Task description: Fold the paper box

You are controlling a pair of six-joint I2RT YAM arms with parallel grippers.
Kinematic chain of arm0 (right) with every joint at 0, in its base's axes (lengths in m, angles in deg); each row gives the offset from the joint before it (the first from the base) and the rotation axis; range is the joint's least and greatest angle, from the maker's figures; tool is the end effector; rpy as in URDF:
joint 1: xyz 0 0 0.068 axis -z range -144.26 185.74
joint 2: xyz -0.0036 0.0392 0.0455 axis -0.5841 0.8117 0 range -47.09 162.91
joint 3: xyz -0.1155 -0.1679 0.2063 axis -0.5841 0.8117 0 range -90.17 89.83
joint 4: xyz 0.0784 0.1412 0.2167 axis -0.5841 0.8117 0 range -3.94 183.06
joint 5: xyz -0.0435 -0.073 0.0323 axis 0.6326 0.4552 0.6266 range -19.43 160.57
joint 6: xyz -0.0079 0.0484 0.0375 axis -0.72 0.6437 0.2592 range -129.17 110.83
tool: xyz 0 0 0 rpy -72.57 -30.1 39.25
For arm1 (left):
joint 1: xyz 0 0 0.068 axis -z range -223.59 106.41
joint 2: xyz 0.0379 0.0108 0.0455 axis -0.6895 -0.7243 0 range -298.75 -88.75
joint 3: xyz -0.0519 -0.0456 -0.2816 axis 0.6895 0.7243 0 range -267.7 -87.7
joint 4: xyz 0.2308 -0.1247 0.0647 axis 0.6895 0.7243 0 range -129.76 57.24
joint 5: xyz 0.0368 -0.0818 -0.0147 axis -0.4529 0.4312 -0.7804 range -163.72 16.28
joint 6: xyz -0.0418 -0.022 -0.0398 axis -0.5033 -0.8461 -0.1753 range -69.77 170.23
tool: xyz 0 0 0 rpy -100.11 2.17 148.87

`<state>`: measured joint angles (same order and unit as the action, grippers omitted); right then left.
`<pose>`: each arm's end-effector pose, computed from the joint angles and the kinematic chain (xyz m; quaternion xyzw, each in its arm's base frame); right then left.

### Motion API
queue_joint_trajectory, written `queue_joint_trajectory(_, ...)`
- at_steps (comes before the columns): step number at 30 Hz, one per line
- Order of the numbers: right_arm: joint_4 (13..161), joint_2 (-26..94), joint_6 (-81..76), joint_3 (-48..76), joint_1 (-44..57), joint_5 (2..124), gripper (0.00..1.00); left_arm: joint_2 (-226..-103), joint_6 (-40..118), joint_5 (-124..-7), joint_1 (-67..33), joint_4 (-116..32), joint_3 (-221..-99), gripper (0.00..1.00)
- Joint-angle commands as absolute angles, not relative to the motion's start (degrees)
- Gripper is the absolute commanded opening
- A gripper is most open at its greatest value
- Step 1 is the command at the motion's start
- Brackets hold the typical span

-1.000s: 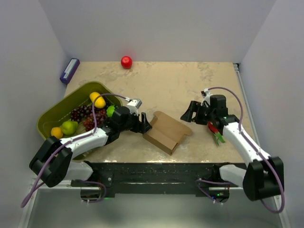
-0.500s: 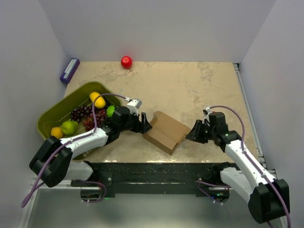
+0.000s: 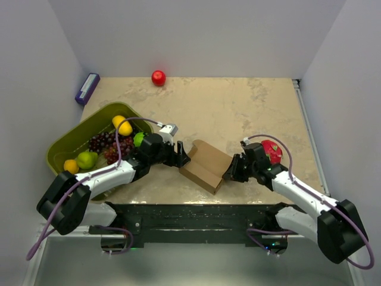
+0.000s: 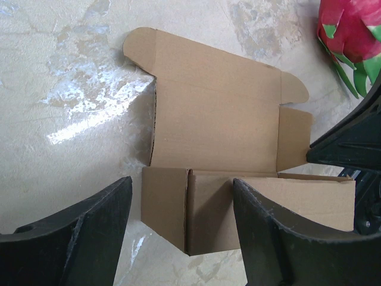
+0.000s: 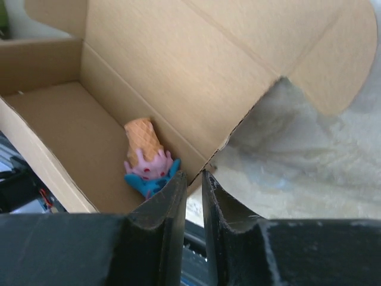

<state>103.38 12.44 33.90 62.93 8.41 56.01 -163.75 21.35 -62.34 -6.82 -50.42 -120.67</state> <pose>0.1725 0.1024 0.1785 0.0846 0.9291 0.2931 0.2089 0.2176 -0.1739 0.1976 0.1081 0.8622 -0.3367 0.3627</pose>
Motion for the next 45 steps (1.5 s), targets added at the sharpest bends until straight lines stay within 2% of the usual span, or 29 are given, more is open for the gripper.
queue_joint_trajectory(1, 96.3, 14.0, 35.4, 62.1, 8.2, 59.0, 0.20, -163.5, 22.1, -61.9, -6.7, -51.0, -121.5, 0.72)
queue_joint_trajectory(10, 88.9, 23.5, 35.5, 63.7, 6.9, 58.3, 0.19, -163.7, 22.2, -61.9, -6.7, -51.0, -121.5, 0.72)
queue_joint_trajectory(14, 89.5, 26.4, 35.6, 63.1, 5.2, 61.6, 0.20, -163.9, 22.2, -61.9, -6.8, -51.1, -121.5, 0.72)
queue_joint_trajectory(18, 91.2, 28.2, 35.5, 63.2, 4.2, 65.9, 0.22, -163.9, 22.2, -61.9, -6.8, -51.0, -121.6, 0.72)
queue_joint_trajectory(22, 91.2, 28.3, 35.7, 62.8, 4.1, 65.1, 0.25, -163.9, 22.4, -61.9, -6.8, -50.9, -121.4, 0.72)
queue_joint_trajectory(26, 97.5, 24.1, 34.3, 58.6, 4.4, 65.6, 0.36, -163.8, 22.5, -62.0, -6.7, -50.7, -121.4, 0.72)
queue_joint_trajectory(27, 99.5, 22.4, 33.6, 55.8, 5.5, 66.4, 0.44, -163.8, 22.5, -62.0, -6.7, -50.7, -121.4, 0.72)
queue_joint_trajectory(30, 104.7, 18.7, 30.7, 52.9, 10.8, 66.7, 0.54, -163.6, 22.5, -62.0, -6.8, -50.7, -121.4, 0.72)
queue_joint_trajectory(35, 108.7, 16.6, 25.7, 52.7, 21.1, 65.3, 0.61, -163.4, 22.5, -61.9, -6.8, -50.7, -121.3, 0.72)
queue_joint_trajectory(45, 100.0, 21.2, 28.8, 60.1, 22.5, 64.9, 0.67, -163.2, 22.7, -61.8, -6.7, -50.7, -121.3, 0.72)
